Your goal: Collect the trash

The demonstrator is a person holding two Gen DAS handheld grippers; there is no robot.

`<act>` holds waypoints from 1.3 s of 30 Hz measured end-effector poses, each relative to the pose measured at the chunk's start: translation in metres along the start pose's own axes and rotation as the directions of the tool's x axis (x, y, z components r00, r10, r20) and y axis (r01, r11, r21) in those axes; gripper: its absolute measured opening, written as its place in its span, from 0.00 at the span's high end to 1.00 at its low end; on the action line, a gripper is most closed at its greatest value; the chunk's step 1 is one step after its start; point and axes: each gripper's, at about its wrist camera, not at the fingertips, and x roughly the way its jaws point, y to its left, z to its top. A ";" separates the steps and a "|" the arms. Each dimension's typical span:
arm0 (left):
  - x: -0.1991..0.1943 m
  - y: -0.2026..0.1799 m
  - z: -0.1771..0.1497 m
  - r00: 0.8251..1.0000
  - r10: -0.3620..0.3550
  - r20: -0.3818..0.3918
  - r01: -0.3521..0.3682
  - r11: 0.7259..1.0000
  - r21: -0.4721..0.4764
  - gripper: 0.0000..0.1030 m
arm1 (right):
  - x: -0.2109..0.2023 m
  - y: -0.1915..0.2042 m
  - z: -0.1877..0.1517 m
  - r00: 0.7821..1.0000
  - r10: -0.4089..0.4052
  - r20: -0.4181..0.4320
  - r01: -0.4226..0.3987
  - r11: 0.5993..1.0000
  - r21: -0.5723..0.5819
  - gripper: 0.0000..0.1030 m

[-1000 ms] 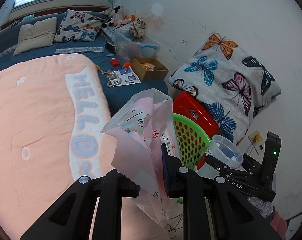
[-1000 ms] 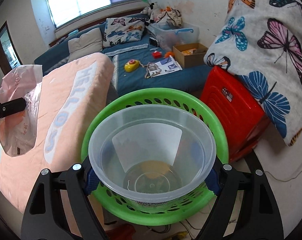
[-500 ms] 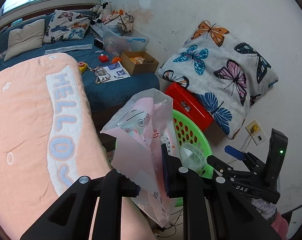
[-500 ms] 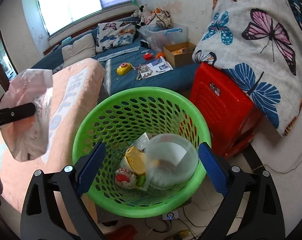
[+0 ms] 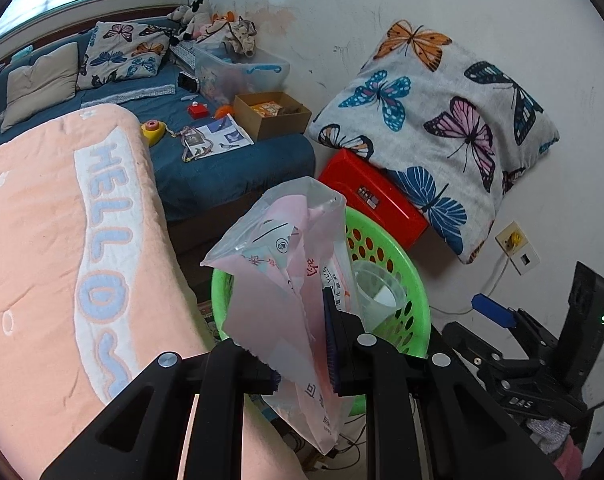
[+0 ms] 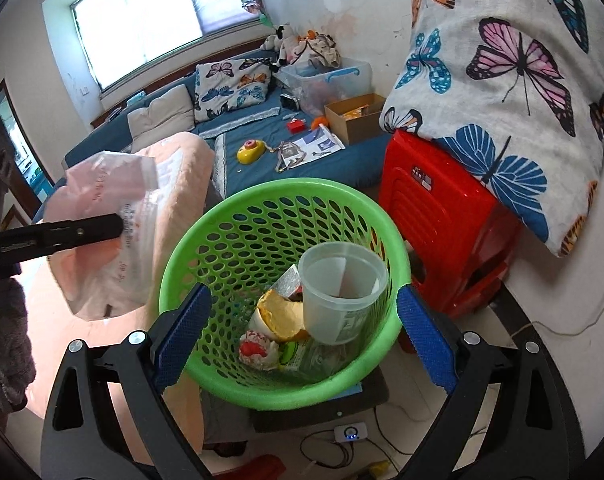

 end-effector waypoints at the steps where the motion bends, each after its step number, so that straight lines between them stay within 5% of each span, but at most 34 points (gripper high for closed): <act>1: 0.002 -0.001 -0.001 1.000 0.004 -0.003 -0.004 1.000 0.005 0.84 | -0.002 0.000 -0.001 1.000 0.000 0.002 0.000 1.000 0.002 0.10; 15: 0.025 -0.004 -0.004 0.999 0.008 -0.041 -0.007 1.000 0.016 0.82 | -0.015 0.006 -0.011 1.000 0.008 0.022 -0.008 1.000 0.004 0.10; 39: -0.003 0.001 -0.014 1.000 0.018 0.025 -0.019 0.999 0.026 0.34 | -0.018 0.020 -0.014 0.999 0.039 0.038 -0.039 0.999 0.000 0.10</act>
